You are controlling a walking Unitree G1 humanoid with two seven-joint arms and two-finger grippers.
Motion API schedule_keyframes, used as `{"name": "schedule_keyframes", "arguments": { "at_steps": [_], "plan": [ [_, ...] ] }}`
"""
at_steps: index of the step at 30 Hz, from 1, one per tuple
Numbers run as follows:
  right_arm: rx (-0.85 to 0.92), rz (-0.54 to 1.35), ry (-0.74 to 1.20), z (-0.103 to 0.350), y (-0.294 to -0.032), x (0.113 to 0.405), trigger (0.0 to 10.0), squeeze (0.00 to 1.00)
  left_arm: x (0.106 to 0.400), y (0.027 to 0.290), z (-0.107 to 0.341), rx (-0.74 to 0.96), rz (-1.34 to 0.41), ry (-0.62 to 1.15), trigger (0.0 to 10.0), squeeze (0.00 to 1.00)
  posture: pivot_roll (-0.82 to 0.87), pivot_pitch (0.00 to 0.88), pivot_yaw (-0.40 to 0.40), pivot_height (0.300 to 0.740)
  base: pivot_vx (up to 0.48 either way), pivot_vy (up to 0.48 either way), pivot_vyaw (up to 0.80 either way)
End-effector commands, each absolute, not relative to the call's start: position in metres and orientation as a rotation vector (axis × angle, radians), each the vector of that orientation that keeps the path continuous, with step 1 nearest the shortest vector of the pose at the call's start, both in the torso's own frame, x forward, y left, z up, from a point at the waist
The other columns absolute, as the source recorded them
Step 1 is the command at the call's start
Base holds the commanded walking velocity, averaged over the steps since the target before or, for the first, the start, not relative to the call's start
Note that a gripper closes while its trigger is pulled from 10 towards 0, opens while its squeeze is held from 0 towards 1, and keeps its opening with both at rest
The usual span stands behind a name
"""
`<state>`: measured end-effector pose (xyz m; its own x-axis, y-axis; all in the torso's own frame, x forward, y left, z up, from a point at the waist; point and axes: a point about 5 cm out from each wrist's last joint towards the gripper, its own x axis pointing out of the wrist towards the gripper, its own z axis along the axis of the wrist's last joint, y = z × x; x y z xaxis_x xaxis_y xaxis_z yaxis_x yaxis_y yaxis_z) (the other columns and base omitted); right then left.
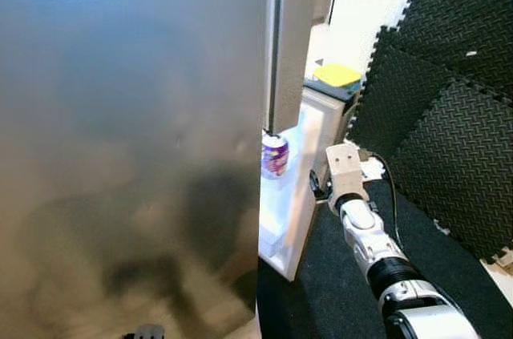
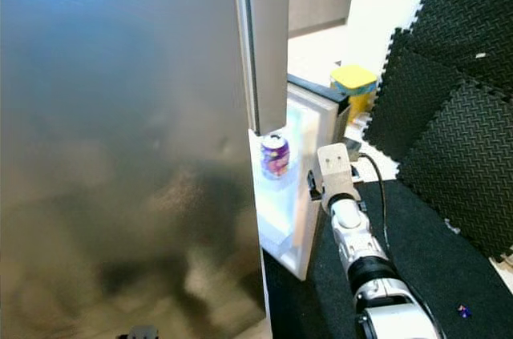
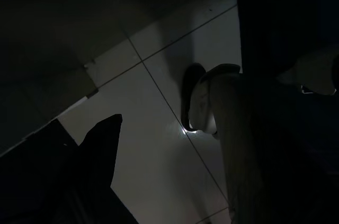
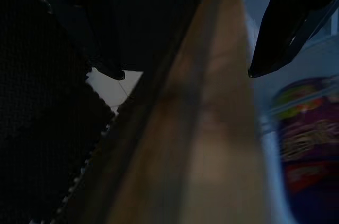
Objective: Restocking fridge
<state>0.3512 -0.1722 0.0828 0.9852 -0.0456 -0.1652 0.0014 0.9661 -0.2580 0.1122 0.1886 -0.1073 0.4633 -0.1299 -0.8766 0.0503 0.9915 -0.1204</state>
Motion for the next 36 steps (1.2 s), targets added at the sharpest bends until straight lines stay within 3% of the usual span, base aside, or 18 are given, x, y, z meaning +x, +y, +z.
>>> {"name": "schedule_keyframes", "arguments": {
  "at_steps": [1, 16, 17, 18, 20, 26, 31, 36],
  "plan": [
    [-0.281, -0.059, 0.251, 0.066, -0.181, 0.343, 10.0, 0.0, 0.103, 0.189, -0.11, -0.08, -0.114, 1.117, 10.0, 0.0, -0.07, 0.002, 0.0, 0.74, 0.0, 0.0, 0.0],
    [-0.379, -0.043, 0.575, -0.009, -0.204, 0.284, 10.0, 0.0, 0.104, 0.188, -0.11, -0.077, -0.111, 1.117, 10.0, 0.0, -0.06, 0.0, -0.007, 0.74, 0.0, 0.0, 0.0],
    [-0.405, -0.012, 0.713, -0.035, -0.21, 0.254, 10.0, 0.0, 0.104, 0.188, -0.11, -0.076, -0.107, 1.117, 10.0, 0.0, -0.06, 0.0, -0.007, 0.74, 0.0, 0.0, 0.0],
    [-0.405, -0.012, 0.713, -0.035, -0.21, 0.254, 10.0, 0.0, 0.104, 0.188, -0.11, -0.076, -0.107, 1.117, 10.0, 0.0, -0.06, 0.0, -0.007, 0.74, 0.0, 0.0, 0.0],
    [-0.424, 0.008, 0.858, -0.059, -0.218, 0.218, 10.0, 0.0, 0.104, 0.188, -0.11, -0.074, -0.106, 1.118, 10.0, 0.0, -0.06, 0.0, -0.006, 0.74, 0.0, 0.0, 0.0],
    [-0.431, 0.036, 1.025, -0.083, -0.225, 0.173, 10.0, 0.0, 0.104, 0.188, -0.11, -0.07, -0.106, 1.12, 10.0, 0.0, -0.06, 0.0, -0.004, 0.74, 0.0, 0.0, 0.0],
    [-0.41, 0.082, 1.251, -0.106, -0.23, 0.108, 10.0, 0.0, 0.105, 0.188, -0.11, -0.067, -0.107, 1.125, 10.0, 0.0, -0.06, 0.0, -0.004, 0.74, 0.0, 0.0, 0.0],
    [-0.363, 0.077, 1.288, -0.109, -0.227, 0.095, 10.0, 0.0, 0.106, 0.188, -0.11, -0.054, -0.117, 1.127, 10.0, 0.0, -0.05, 0.0, -0.003, 0.74, 0.0, 0.0, 0.0]
  ]
}}
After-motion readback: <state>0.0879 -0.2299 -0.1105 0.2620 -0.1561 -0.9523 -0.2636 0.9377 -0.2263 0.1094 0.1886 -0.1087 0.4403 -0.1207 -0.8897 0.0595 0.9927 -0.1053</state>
